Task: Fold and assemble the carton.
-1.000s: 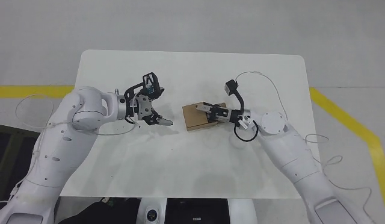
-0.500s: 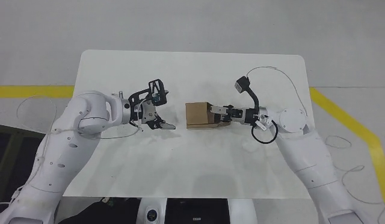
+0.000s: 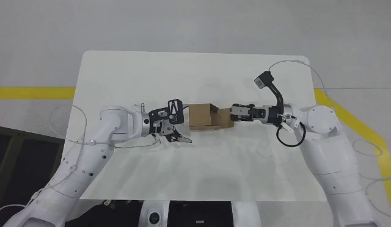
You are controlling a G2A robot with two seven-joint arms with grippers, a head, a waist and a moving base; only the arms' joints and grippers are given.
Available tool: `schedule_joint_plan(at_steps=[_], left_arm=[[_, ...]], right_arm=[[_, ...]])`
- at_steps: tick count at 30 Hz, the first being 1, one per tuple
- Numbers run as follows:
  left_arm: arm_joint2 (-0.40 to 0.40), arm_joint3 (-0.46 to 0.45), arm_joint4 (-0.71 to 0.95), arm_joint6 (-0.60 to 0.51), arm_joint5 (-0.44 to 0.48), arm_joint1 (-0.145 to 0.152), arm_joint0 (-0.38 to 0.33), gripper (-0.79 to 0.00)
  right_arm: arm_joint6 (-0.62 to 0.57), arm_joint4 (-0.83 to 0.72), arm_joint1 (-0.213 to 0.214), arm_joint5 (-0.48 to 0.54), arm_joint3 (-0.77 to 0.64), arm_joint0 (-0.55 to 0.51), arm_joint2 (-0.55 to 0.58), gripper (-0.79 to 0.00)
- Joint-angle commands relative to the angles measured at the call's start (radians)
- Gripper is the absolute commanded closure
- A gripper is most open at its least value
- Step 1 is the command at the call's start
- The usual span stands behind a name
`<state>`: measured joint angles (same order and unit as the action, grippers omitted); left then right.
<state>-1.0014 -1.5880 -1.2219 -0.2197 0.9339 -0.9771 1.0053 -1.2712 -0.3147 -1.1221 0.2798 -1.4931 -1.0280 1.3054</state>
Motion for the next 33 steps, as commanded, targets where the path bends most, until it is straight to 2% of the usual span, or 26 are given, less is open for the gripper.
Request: schedule_joint_plan(at_steps=[1,6,17,24,33], left_arm=[[0.024,0.04,-0.022,0.037,-0.017,-0.009,-0.018,-0.785],[0.063,0.107,-0.042,0.083,-0.055,-0.027,-0.054,-0.785],[0.073,0.186,-0.036,0.129,-0.083,-0.043,-0.09,-0.785],[0.101,0.225,-0.047,0.166,-0.083,-0.059,-0.119,-0.785],[0.136,0.265,-0.04,0.202,-0.09,-0.083,-0.16,-0.785]], right_arm=[[-0.043,0.016,0.007,0.003,-0.011,0.0,0.013,0.0],[-0.117,0.062,0.023,-0.017,-0.042,0.004,0.031,0.0],[-0.117,0.062,0.023,-0.017,-0.042,0.004,0.031,0.0],[-0.088,0.112,0.03,-0.097,-0.101,-0.069,-0.008,0.0],[-0.021,0.281,0.034,-0.186,-0.113,-0.102,-0.101,0.0]])
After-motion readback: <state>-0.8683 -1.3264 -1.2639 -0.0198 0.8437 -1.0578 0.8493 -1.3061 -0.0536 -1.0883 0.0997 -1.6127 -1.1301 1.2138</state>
